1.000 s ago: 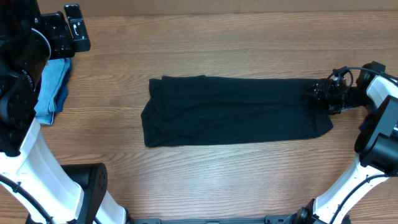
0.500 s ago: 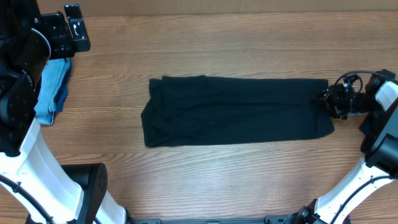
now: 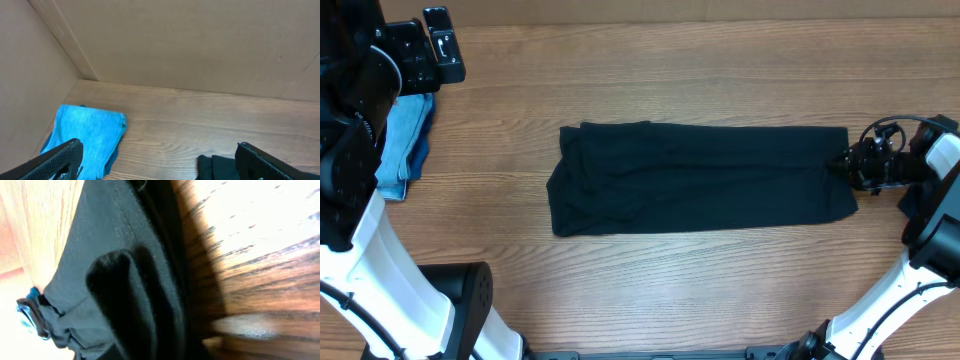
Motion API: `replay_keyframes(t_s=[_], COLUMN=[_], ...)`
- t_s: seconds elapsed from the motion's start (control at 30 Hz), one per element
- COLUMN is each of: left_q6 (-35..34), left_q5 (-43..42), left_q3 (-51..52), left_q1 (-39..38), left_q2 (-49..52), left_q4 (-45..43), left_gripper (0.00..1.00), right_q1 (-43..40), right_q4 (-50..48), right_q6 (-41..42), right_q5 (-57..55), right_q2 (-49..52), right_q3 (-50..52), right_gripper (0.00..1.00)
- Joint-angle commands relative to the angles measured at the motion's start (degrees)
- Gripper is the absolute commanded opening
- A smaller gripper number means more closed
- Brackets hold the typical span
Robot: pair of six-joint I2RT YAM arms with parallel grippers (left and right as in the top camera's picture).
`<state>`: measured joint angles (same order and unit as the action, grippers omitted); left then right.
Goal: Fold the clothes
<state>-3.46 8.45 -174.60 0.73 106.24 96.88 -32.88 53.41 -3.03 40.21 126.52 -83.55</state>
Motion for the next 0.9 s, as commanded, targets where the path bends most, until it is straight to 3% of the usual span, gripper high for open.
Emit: replay_keyframes(t_s=[0.0,0.1,0.37,0.53,0.87], left_q6=[-0.4,-0.4,-0.4,-0.4,-0.4], left_q5=[0.7,0.7,0.7,0.7,0.7], left_q3=[0.1,0.1,0.1,0.1,0.1], left_q1=[0.0,0.0,0.0,0.0,0.0], left_q2=[-0.1,-0.1,-0.1,-0.1,-0.1], left_q4=[-0.1,-0.1,-0.1,-0.1,-0.1], left_gripper=[1.00,1.00,1.00,1.00,1.00], right_q1=[-0.1,-0.1,-0.1,0.6,10.0], right_q4=[-0.4,-0.4,-0.6,-0.5,-0.2], right_q6=[0.0,0.1,-0.4,-0.3,3.7], right_q5=[-10.1,-10.1,-6.4,-3.9,-7.0], right_q2=[5.3,5.3,3.1,-1.2,-9.4], right_q3=[3.0,3.0,2.8,2.8,2.8], right_gripper=[0.16,0.11,0.15,0.06,0.04])
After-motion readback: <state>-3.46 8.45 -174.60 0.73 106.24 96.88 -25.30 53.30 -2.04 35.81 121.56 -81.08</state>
